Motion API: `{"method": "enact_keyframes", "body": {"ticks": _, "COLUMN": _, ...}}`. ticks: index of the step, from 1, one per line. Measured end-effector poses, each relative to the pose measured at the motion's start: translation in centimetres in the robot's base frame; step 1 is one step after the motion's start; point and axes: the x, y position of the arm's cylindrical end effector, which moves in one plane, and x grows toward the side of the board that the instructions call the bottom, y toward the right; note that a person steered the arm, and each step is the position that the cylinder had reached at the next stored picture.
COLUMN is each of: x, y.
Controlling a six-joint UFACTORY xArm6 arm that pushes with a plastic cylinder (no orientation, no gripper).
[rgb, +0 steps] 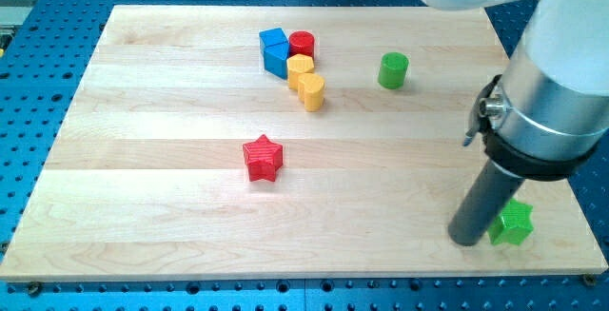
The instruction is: Place the red star vertically above the green star
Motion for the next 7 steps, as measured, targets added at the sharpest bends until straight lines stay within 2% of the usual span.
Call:
{"method": "enact_keyframes", "body": {"ticks": 1, "x": 1.5, "y": -13.3}}
{"method": "enact_keyframes", "body": {"ticks": 2, "x": -2.2, "y": -23.7}}
{"method": "enact_keyframes", "body": {"ticks": 3, "x": -6.3, "y": -26.3}}
{"method": "enact_keyframes", "body": {"ticks": 4, "x": -8.2, "y": -20.1}}
{"method": "enact_keyframes", "body": {"ticks": 5, "x": -8.6, "y": -24.6}}
{"method": "enact_keyframes", "body": {"ticks": 6, "x": -9.6, "y": -21.5}}
{"method": "enact_keyframes", "body": {"ticks": 7, "x": -9.6, "y": -14.4}}
